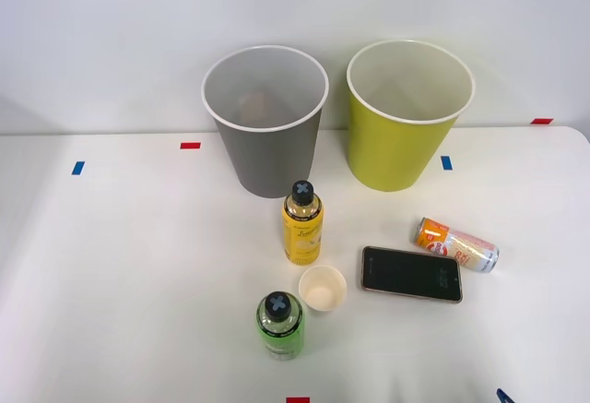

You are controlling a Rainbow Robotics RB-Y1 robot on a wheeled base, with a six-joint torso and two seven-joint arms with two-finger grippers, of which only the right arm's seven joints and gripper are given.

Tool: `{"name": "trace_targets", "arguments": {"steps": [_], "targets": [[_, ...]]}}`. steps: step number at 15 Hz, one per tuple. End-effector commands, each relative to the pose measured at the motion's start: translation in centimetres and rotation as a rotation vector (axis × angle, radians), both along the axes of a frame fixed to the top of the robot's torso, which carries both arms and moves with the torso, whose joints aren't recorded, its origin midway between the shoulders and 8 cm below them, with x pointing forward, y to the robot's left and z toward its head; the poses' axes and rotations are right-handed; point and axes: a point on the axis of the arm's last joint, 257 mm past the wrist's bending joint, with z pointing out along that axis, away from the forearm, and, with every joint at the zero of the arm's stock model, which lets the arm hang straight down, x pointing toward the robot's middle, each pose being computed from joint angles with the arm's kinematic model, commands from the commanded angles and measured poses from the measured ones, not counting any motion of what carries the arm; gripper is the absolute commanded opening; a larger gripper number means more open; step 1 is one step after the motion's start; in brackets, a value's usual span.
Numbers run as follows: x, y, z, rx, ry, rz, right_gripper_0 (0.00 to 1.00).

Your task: Put cans in the gray bin, plastic bottles in the light green bin

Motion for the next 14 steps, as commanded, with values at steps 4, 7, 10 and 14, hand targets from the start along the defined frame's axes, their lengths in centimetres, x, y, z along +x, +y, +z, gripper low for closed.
{"name": "trace_targets", "arguments": {"steps": [4,7,10,14], "targets": [[0.0,0.0,0.0,0.0,0.0,0.0,1.0],[0.0,0.0,0.0,0.0,0.0,0.0,1.0],[0.0,0.0,0.0,0.0,0.0,0.0,1.0],[0.0,0.0,0.0,0.0,0.0,0.0,1.0]]}}
